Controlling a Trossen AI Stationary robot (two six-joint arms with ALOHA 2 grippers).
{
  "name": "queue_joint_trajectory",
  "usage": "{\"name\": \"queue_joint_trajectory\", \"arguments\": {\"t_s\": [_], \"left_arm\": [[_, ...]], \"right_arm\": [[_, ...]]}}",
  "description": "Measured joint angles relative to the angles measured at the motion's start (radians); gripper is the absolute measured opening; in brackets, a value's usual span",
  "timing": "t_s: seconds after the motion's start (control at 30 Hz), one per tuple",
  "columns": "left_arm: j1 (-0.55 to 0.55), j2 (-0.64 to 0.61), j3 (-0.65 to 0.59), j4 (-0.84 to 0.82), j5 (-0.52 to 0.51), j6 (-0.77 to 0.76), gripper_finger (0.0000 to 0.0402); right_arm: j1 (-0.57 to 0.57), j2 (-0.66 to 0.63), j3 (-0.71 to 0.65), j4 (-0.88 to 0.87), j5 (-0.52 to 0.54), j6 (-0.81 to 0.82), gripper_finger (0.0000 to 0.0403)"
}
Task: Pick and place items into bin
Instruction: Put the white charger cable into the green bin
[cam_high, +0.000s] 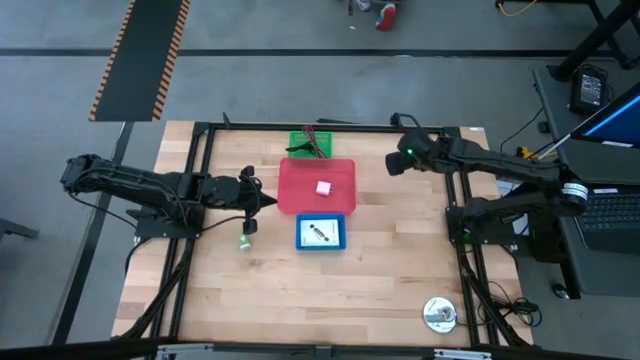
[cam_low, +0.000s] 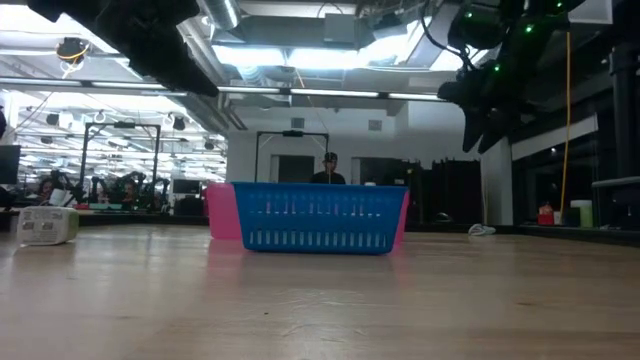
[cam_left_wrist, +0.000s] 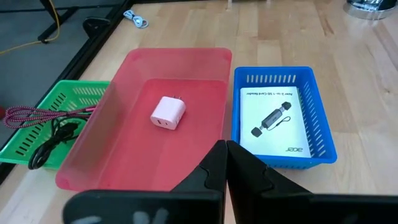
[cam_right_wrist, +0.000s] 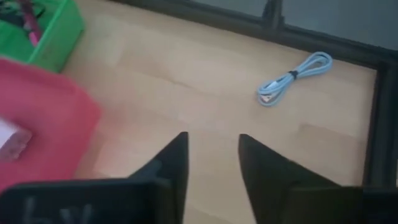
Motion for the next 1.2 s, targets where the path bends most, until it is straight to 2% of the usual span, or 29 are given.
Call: {"name": "queue_joint_trajectory", "arguments": {"t_s": [0.23, 0.4, 0.6, 0.83, 1.2], "left_arm": [[0.000, 0.000, 0.000, 0.000, 0.001, 0.034, 0.0003], [0.000, 0.000, 0.000, 0.000, 0.000, 0.035, 0.0003], [0.000, 0.000, 0.000, -0.016, 0.001, 0.048, 0.0003], [0.000, 0.000, 0.000, -0.023, 0.001, 0.053, 0.0003], [0.000, 0.000, 0.000, -0.024, 0.005, 0.080, 0.0003]], "right_arm": [[-0.098, 0.105, 0.000, 0.036, 0.000, 0.043, 0.0211], [-0.198, 0.212, 0.000, 0.084, -0.007, 0.124, 0.0243], [-0.296, 0.316, 0.000, 0.125, -0.135, 0.152, 0.0247], [-0.354, 0.386, 0.000, 0.273, -0.133, 0.149, 0.0247], [-0.428, 0.490, 0.000, 0.268, -0.130, 0.171, 0.0247]]}}
